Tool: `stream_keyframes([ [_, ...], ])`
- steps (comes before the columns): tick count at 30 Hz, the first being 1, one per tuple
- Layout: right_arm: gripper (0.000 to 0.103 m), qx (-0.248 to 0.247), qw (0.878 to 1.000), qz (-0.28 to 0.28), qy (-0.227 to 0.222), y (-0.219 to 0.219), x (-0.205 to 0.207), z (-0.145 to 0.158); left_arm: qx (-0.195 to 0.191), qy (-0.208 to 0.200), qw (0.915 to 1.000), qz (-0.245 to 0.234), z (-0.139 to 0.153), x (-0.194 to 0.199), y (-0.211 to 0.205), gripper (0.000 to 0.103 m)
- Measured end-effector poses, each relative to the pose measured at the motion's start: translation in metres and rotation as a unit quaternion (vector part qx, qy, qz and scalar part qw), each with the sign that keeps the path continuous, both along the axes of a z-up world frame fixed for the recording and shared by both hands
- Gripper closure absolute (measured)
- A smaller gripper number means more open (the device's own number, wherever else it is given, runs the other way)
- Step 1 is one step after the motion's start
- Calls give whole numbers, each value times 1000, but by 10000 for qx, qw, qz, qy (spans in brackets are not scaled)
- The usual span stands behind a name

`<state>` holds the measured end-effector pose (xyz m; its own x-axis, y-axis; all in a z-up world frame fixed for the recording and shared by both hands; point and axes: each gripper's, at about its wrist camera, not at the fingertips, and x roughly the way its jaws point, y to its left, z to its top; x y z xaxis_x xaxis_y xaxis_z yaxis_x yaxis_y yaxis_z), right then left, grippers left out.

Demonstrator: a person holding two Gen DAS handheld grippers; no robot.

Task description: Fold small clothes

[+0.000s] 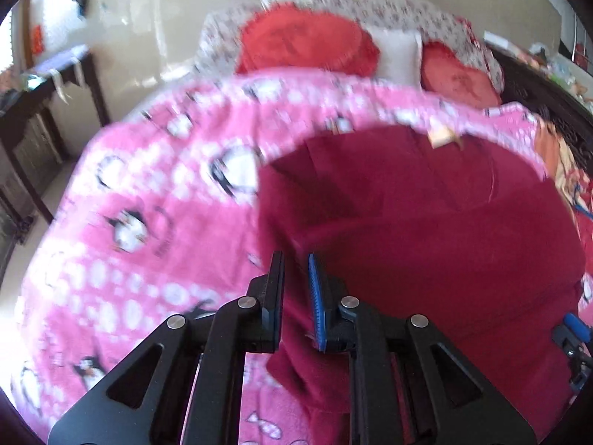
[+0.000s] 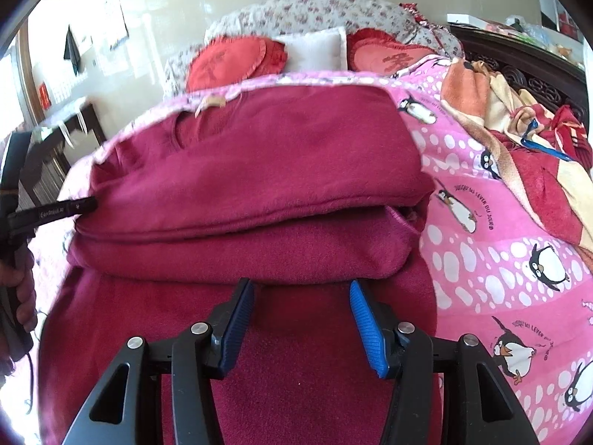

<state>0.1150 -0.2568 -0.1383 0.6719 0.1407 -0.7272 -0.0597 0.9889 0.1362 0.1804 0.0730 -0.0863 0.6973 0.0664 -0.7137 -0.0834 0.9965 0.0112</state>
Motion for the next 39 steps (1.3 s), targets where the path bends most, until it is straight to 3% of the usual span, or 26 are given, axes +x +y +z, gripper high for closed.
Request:
stream_keyframes([
  [3, 51, 151, 9971, -434, -614, -23, -9, 32, 31, -581, 9983, -31, 26, -14, -14, 83],
  [5, 51, 3, 9954, -383, -876, -31, -2, 51, -109, -575, 9978, -306, 29, -10, -32, 66],
  [7, 51, -87, 9977, -85, -664, -34, 25, 57, -223, -328, 9983, -422, 19, 0, -43, 65],
  [11, 52, -356, 9973, 449, -452, -29, 67, 51, -180, 637, 9978, -23, -38, 28, -39, 65],
  [15, 51, -491, 9944, 920, 148, -25, 84, 17, 148, 342, 9991, -203, -43, 18, -40, 64],
  [18, 50, -653, 9926, 1019, 36, -27, 73, 5, -28, 252, 9995, -199, -43, 15, -30, 64],
  [22, 51, -949, 9872, 1246, 287, -27, 84, 16, -192, 163, 9995, -179, -45, 11, -23, 65],
  [26, 51, -826, 9926, 853, -263, -27, 109, 49, -192, 149, 9996, -158, -45, 7, -28, 65],
  [29, 51, -430, 9937, 1018, 200, -12, 144, 33, -102, 153, 9997, -153, -46, 7, -30, 65],
  [30, 50, -605, 9920, 1024, 424, -7, 153, 19, -100, 153, 9997, -159, -46, 7, -31, 65],
  [31, 49, -944, 9903, 949, 383, -2, 154, 10, -96, 157, 9997, -163, -46, 8, -31, 65],
  [32, 38, -1132, 9890, 885, 363, 0, 154, 7, -105, 157, 9997, -164, -47, 8, -31, 65],
  [33, 33, -1157, 9888, 825, 446, 0, 154, 5, -115, 159, 9997, -165, -47, 10, -31, 65],
  [35, 33, -1031, 9910, 702, 489, -3, 147, 14, -106, 162, 9997, -166, -47, 10, -31, 65],
  [39, 33, -957, 9920, 757, 320, -11, 95, 49, -14, 201, 9996, -204, -47, 13, -34, 64],
])
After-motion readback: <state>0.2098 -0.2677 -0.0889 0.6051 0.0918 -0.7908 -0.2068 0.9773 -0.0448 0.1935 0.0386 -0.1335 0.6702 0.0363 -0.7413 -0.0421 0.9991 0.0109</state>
